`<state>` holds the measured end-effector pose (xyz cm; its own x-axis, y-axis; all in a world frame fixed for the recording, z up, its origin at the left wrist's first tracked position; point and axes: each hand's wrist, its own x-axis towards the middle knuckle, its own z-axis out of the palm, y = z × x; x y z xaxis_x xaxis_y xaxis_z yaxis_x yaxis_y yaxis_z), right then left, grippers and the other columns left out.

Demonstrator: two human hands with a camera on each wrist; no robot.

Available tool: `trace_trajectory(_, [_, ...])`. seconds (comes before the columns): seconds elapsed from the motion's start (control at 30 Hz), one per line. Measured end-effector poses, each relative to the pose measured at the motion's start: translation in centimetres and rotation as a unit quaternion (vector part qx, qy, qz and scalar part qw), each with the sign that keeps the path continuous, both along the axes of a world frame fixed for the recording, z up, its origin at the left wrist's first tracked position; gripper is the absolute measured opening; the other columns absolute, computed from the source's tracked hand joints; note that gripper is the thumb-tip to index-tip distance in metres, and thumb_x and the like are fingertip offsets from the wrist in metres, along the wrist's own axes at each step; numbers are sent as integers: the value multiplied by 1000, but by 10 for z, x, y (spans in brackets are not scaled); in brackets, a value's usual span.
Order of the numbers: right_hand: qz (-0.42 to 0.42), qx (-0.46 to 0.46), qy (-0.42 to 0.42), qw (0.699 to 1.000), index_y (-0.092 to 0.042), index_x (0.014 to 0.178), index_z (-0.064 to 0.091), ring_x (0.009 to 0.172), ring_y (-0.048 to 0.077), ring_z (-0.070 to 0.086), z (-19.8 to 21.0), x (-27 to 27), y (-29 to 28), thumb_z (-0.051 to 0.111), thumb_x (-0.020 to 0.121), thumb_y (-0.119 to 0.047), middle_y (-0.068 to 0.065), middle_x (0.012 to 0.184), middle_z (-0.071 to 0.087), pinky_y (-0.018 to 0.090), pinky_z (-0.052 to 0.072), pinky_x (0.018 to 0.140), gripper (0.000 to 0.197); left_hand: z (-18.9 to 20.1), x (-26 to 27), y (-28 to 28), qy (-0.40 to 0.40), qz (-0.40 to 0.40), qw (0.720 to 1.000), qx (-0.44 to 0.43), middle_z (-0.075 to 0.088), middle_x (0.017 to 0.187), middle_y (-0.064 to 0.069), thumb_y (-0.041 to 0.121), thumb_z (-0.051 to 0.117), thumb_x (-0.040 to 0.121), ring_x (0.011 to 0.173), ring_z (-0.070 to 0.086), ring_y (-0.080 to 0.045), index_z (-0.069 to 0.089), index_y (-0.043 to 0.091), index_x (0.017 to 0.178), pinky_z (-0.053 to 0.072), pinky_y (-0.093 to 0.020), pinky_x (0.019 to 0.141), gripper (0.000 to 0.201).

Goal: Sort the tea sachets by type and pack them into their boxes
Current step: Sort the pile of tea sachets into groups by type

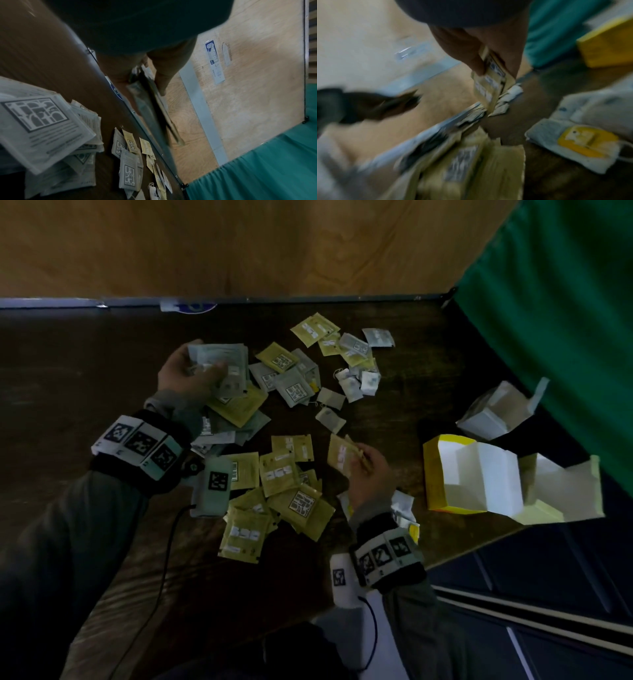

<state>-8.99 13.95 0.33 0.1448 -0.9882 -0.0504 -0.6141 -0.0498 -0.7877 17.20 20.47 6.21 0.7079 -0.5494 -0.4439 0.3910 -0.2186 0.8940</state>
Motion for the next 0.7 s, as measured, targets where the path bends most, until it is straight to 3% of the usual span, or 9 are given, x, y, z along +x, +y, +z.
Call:
trace_trajectory(0.1, [153,-37,-16,987,-11,124,60,108,12,57,-6,15,28,49,96,-21,8,119,65,34,48,94,32,2,-5,1,8,-18,1000,5,52,126,-1,14,63,85,108,58,-21,47,27,128,54,-36,86,48])
trace_trajectory(0.17, [307,63,48,948,-18,131,53,115,18,56,-16,21,44,45,93,-44,4,124,62,49,40,103,47,5,-14,1,16,-32,999,1,52,125,-1,14,63,85,104,59,-19,47,28,129,54,-32,79,49])
trace_trajectory(0.23, [381,151,129,903,-22,137,44,120,19,52,-15,24,46,38,89,-60,1,127,60,52,27,110,62,6,-27,0,26,-41,999,-12,53,123,0,14,65,84,101,60,-18,46,28,130,55,-30,73,51])
trace_trajectory(0.3, [355,152,135,912,-24,134,45,122,22,50,-8,23,39,26,88,-67,1,129,58,52,22,112,66,4,-42,1,37,-40,998,-37,54,123,-1,14,68,80,101,61,-19,44,26,131,57,-33,74,58])
trace_trajectory(0.33, [303,152,96,936,-24,134,47,123,24,51,1,24,36,25,89,-65,3,130,57,48,28,110,64,3,-49,1,36,-40,997,-47,54,124,-2,14,70,79,102,62,-20,44,27,132,57,-36,76,61])
trace_trajectory(0.4, [161,176,-51,970,-24,132,50,117,23,55,18,28,28,38,94,-54,4,128,59,40,43,98,50,3,-63,1,23,-56,996,-61,53,125,-4,16,71,78,105,61,-24,43,27,130,57,-43,81,60])
trace_trajectory(0.47, [80,232,-194,950,-25,125,53,107,24,62,37,33,23,52,93,-43,5,121,62,44,54,86,37,4,-78,-2,23,-74,993,-84,52,127,-8,13,67,82,108,59,-28,43,23,128,55,-49,84,53])
trace_trajectory(0.6, [97,222,-233,942,-18,110,58,77,18,70,59,30,13,66,85,-17,10,104,68,35,59,53,26,5,-102,-11,45,-118,984,-124,52,130,-19,6,49,93,113,57,-33,37,8,137,51,-53,89,45])
trace_trajectory(0.7, [76,204,-254,942,-9,110,61,62,7,68,55,16,5,64,86,-8,2,88,69,24,54,47,24,7,-106,-14,90,-130,978,-134,57,119,-13,5,43,96,100,60,-27,37,6,137,58,-40,73,41])
